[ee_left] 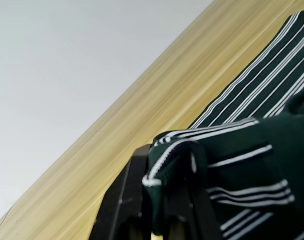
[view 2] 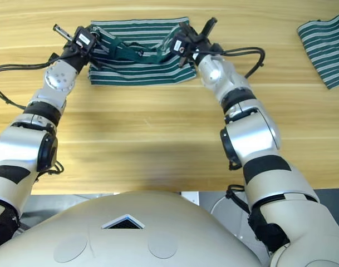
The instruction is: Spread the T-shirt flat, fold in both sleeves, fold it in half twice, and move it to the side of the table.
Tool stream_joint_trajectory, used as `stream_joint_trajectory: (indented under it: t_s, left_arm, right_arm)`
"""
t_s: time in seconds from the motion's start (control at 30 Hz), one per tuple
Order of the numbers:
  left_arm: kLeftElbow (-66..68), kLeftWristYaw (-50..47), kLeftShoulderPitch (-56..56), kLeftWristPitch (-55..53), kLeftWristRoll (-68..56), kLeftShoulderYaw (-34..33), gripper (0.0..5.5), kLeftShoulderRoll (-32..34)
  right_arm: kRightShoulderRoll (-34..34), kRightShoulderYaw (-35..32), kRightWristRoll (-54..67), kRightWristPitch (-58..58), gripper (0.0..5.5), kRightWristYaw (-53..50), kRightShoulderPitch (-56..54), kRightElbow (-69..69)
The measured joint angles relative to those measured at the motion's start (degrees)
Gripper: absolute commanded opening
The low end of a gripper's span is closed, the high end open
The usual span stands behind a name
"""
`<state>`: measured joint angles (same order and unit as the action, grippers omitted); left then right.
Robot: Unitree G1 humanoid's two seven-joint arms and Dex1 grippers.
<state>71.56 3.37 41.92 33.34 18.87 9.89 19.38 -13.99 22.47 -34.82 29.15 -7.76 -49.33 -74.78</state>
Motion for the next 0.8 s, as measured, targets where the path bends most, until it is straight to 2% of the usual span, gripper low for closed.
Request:
stream_joint_trajectory:
  t_s: [0.17,0.2,0.27,0.53,0.8]
  left_arm:
    - [2.3,-1.8,3.2,-2.6,-0.2,-0.7,0.06,-0.7]
    - [2.5,-2.0,3.7,-3.1,-0.4,-1.2,0.06,-0.9]
    - [3.3,-2.6,4.7,-5.5,-1.2,-2.1,0.51,-1.4]
    - [5.4,-3.0,6.2,-15.4,-2.3,-4.4,1.59,-4.0]
    - [5.7,-3.0,7.9,-17.9,-2.4,-5.7,2.68,-5.0]
  right_arm:
    - [0.7,-0.9,0.2,-3.8,0.0,-1.2,-3.5,-1.4]
    - [0.9,-1.0,0.2,-4.5,0.27,-1.2,-3.8,-1.7]
    - [1.7,-1.1,0.1,-6.0,0.62,-1.3,-4.4,-2.2]
    - [4.0,-2.4,0.2,-12.5,1.8,-1.6,-7.8,-3.6]
    - [6.8,-3.1,0.2,-15.6,3.04,-1.7,-8.1,-3.9]
